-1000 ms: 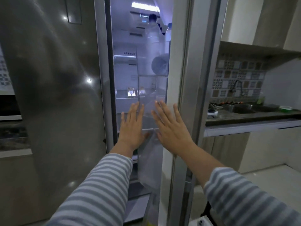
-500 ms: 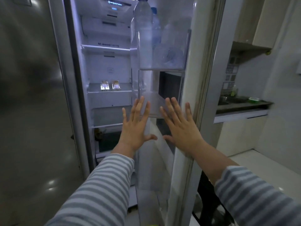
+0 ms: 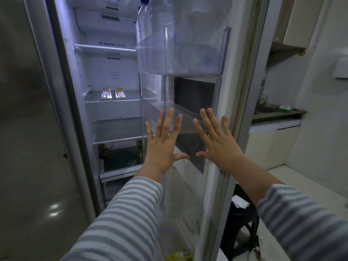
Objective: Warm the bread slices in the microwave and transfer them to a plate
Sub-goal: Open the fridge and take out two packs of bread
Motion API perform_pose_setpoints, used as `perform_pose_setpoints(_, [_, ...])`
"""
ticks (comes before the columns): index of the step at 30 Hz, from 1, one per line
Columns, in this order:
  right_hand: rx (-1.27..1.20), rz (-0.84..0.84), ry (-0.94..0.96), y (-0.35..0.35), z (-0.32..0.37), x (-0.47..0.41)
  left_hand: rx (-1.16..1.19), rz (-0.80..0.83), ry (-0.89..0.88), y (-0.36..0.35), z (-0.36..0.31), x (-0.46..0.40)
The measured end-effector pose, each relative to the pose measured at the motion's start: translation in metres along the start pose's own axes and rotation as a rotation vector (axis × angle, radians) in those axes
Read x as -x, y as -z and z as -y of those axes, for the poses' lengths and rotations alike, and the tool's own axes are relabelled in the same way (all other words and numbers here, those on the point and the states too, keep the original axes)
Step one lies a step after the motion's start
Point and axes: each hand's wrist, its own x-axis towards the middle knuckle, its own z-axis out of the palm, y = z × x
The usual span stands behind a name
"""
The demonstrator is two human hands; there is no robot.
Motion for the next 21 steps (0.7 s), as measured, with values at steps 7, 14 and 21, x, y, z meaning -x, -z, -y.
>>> perform_pose_setpoints(7, [-0.085, 0.034, -0.061, 0.015, 0.017, 0.002, -0.04, 0.024, 0.01, 0.011, 0.001, 0.005])
perform_pose_setpoints(14, [-0.255, -0.087, 0.065, 0.028, 0.089, -0.008, -0.083, 0.19, 0.214, 0.038, 0.048, 0.055])
perform_pose_setpoints(21, [-0.436, 0.12, 0.182, 0.026, 0.173, -0.045, -0.029, 0.24, 0.431, 0.053, 0.123, 0.098])
